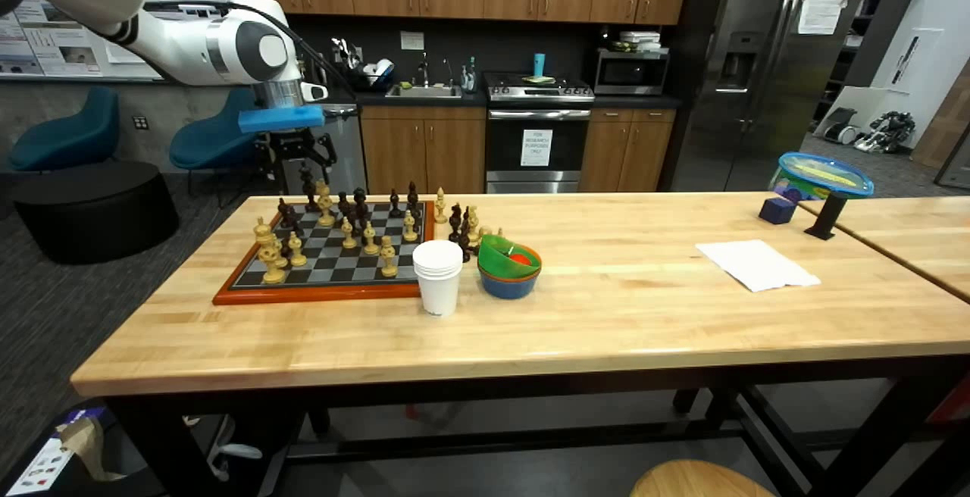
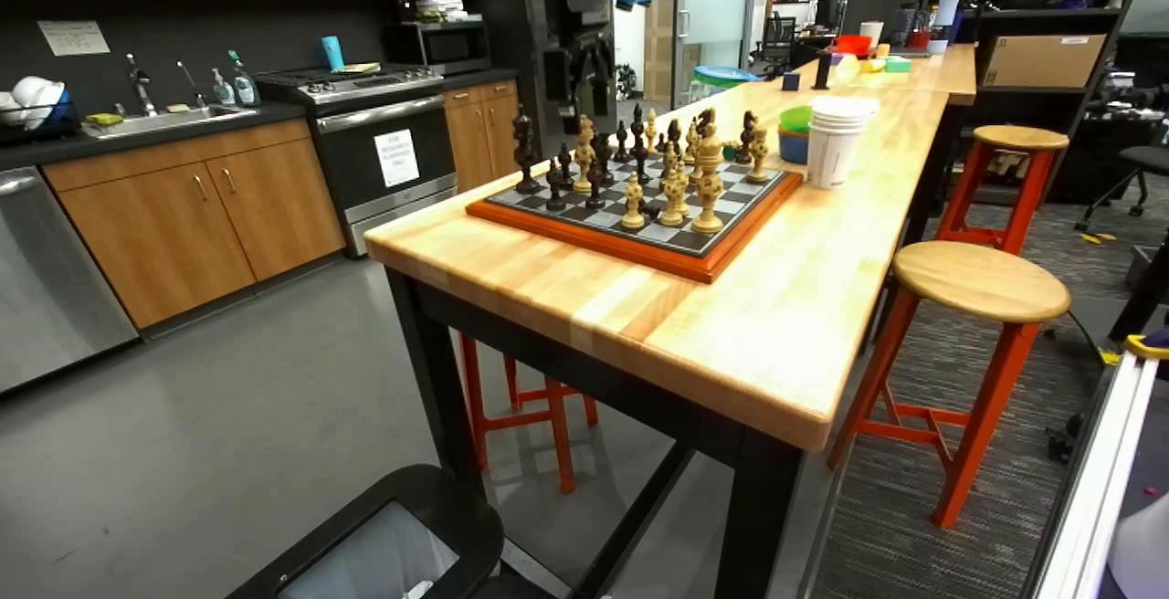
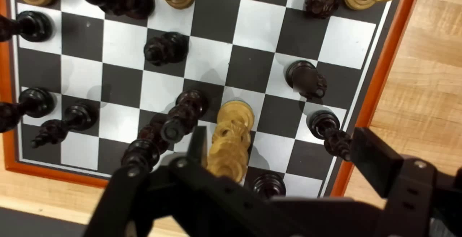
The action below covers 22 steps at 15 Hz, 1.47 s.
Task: Move one black and one yellow chess piece forward on the chess board
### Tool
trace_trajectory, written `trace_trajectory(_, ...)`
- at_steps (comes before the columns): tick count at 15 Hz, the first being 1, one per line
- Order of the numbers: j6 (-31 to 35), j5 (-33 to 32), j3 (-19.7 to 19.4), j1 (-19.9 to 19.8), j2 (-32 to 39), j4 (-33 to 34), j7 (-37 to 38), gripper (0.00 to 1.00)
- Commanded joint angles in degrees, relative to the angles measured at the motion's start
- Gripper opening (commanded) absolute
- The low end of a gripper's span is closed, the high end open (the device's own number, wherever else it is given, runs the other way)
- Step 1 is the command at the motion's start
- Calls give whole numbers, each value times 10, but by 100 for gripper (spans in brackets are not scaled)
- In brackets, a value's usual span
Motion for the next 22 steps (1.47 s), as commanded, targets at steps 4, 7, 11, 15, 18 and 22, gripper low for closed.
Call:
trace_trajectory(4,-5,-8,2,-8,20,28,-22,100)
trace_trajectory(7,-4,-7,2,-9,24,29,-25,100)
trace_trajectory(11,-7,-7,2,-10,30,36,-29,100)
trace_trajectory(15,-8,-7,2,-12,34,44,-30,100)
trace_trajectory(18,-8,-6,2,-14,35,46,-30,100)
trace_trajectory(22,-8,-6,2,-15,37,48,-30,100)
